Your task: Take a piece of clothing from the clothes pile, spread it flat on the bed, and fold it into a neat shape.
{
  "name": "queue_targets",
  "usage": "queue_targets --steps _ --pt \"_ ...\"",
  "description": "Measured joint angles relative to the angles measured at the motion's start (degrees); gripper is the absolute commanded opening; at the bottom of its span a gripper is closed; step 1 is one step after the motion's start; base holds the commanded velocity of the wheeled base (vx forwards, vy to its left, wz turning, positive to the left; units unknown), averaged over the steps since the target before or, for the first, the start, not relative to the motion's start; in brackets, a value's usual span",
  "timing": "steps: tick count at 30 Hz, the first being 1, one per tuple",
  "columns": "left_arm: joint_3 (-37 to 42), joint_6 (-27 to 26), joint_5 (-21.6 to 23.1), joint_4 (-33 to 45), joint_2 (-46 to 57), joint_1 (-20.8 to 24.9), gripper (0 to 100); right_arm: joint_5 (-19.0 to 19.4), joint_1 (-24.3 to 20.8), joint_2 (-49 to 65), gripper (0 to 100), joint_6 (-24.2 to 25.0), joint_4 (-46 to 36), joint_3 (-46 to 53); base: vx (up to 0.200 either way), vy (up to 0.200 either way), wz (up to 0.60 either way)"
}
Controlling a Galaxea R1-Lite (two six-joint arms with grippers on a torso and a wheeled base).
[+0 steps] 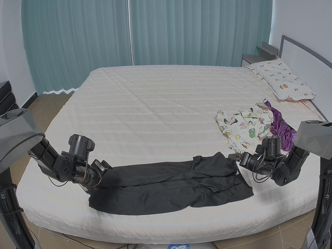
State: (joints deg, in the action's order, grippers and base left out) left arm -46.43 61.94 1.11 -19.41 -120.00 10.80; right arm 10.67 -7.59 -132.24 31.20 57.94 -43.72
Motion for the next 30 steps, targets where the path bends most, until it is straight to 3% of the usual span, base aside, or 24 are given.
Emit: queue_targets --steps 18,30 --pt "-2.5 -0.2 -4.8 0.1 -5.1 1.5 100 -1.3 -1.8 1.8 100 4.9 0.0 0.2 0.0 0.0 0.0" --pt "-4.6 -0.9 -9.0 -0.4 -8.2 1.3 100 -1.3 -2.9 2.9 100 5.3 -0.1 0.8 0.0 0.0 0.0"
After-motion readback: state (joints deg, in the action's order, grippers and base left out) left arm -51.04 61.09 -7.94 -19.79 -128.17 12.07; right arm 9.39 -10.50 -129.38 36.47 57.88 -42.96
